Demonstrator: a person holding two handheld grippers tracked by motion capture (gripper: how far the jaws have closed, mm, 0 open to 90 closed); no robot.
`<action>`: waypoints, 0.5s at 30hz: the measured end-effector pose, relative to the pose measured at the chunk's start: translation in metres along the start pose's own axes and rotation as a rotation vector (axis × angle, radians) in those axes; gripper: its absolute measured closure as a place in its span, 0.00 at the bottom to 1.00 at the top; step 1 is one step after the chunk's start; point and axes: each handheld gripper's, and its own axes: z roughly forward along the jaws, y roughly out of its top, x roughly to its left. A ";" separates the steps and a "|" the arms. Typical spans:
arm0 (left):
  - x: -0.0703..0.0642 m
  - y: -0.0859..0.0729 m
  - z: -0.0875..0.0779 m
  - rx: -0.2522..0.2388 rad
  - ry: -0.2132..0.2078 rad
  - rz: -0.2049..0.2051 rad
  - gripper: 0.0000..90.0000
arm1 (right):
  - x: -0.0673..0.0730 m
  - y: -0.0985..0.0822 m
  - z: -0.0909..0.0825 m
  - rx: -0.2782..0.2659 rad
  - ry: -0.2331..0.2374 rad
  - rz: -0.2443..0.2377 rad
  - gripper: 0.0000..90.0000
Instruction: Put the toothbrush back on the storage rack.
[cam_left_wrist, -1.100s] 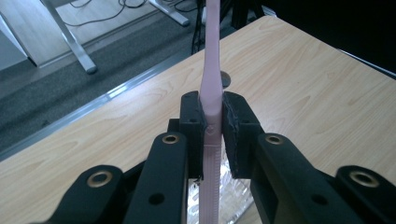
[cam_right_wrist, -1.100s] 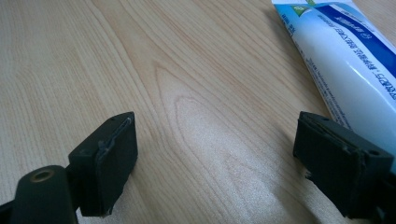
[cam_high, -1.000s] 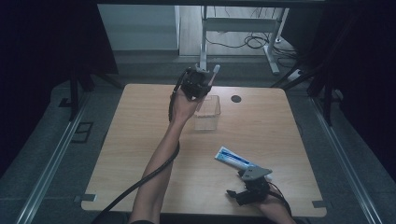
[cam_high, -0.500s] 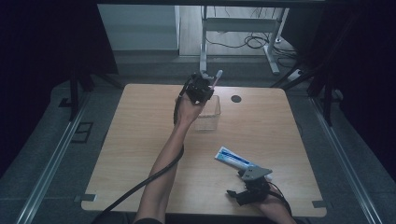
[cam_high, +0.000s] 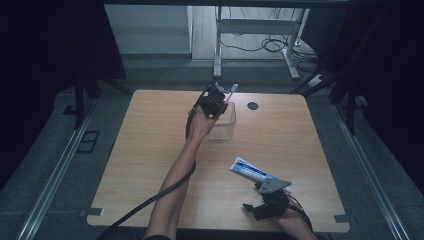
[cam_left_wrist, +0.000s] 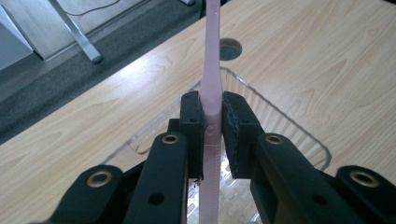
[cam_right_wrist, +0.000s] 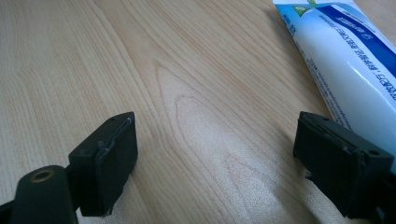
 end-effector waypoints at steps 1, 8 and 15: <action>0.000 -0.001 0.001 0.003 -0.003 -0.002 0.88 | 0.000 0.000 0.000 0.000 0.000 0.000 0.15; -0.003 -0.007 0.007 0.030 -0.011 0.012 0.88 | 0.000 0.000 0.000 0.000 0.000 0.000 0.15; -0.005 -0.010 0.012 0.053 -0.014 0.026 0.88 | 0.000 0.000 0.000 0.000 0.001 0.000 0.15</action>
